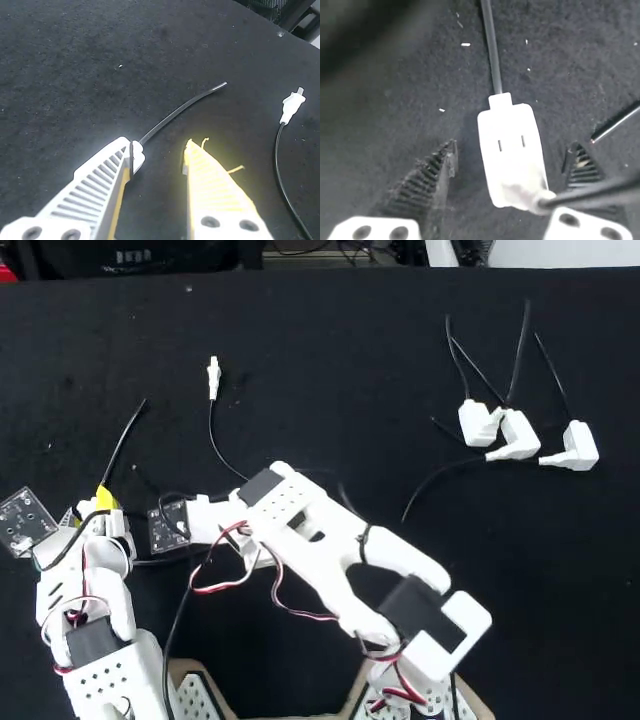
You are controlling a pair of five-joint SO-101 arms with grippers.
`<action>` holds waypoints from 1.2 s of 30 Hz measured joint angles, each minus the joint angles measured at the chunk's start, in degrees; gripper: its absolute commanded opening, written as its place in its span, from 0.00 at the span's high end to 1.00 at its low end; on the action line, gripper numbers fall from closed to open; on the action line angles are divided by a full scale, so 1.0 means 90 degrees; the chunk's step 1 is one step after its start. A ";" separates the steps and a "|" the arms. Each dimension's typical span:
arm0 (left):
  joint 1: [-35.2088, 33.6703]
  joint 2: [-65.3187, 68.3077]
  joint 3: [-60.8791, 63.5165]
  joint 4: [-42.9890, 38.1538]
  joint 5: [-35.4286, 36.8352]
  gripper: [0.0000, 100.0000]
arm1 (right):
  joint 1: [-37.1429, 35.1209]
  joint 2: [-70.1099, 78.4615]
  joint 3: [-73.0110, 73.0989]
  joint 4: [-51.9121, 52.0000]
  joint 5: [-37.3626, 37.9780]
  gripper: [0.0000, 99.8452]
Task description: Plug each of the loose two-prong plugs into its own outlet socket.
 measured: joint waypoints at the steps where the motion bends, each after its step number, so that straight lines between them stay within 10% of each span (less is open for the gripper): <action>1: 0.0000 0.0000 0.0000 0.0000 0.0000 0.82 | 0.0010 0.0059 -0.0010 -0.0020 0.0000 0.75; 6: 0.0000 0.0000 0.0000 0.0000 0.0000 0.82 | 0.0098 0.0264 -0.0176 -0.0039 0.0000 0.99; 14: 0.0000 0.0000 0.0000 0.0000 0.0000 0.82 | 0.1387 0.0313 -0.0537 0.0274 -0.0488 0.99; 30: 0.0000 0.0000 0.0000 0.0000 0.0000 0.82 | 0.5890 -0.0244 -0.2286 0.1260 -0.4337 0.99; 36: 0.0000 0.0000 0.0000 0.0000 0.0000 0.82 | 0.6154 0.1338 -0.3087 0.0821 -0.4493 0.99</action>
